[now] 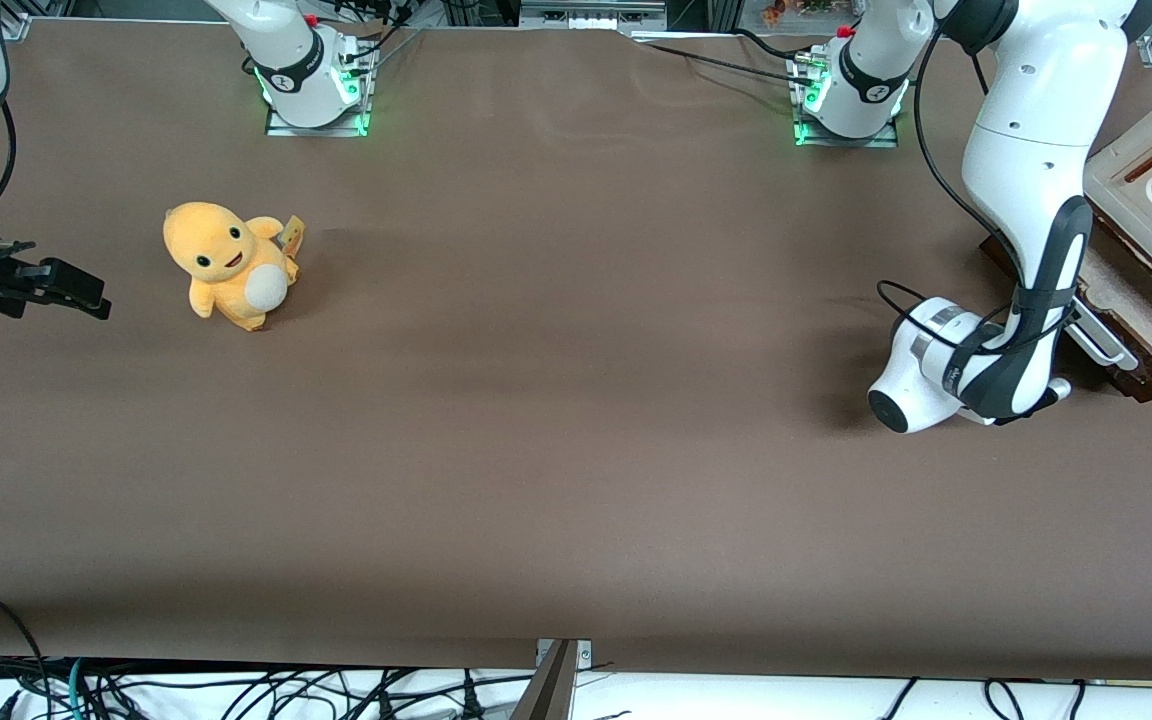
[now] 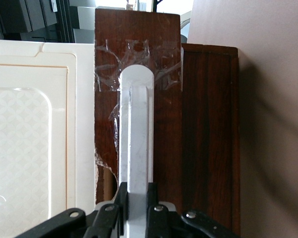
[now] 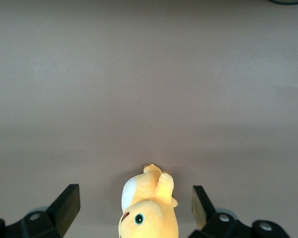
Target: Open lower drawer with left arm only
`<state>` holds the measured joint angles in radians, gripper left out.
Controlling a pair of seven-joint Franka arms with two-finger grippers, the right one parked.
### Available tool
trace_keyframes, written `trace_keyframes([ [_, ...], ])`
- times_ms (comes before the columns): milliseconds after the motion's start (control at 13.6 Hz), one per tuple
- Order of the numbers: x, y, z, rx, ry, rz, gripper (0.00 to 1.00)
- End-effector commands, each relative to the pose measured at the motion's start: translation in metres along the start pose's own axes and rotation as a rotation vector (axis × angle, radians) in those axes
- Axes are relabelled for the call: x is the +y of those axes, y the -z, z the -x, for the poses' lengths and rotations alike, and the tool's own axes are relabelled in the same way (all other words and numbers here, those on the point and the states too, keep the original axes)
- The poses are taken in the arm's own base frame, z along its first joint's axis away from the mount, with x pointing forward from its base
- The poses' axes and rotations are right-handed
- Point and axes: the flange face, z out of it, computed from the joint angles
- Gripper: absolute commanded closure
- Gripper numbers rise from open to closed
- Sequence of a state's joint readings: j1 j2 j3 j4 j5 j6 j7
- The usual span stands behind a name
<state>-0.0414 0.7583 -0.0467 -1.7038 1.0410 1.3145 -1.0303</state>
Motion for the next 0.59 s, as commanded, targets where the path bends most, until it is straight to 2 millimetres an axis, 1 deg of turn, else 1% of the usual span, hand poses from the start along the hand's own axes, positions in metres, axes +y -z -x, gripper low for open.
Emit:
trace_keyframes([
  [0, 0.0, 0.004, -0.006, -0.006, 0.008, 0.008, 0.01],
  [74, -0.004, 0.004, -0.007, -0.007, 0.009, 0.012, 0.0],
  [294, -0.004, 0.007, -0.006, -0.004, 0.009, 0.009, 0.0],
  [368, -0.007, 0.01, -0.007, 0.001, 0.014, 0.017, 0.0],
  [515, -0.017, 0.026, -0.012, -0.027, 0.034, 0.082, 0.0],
])
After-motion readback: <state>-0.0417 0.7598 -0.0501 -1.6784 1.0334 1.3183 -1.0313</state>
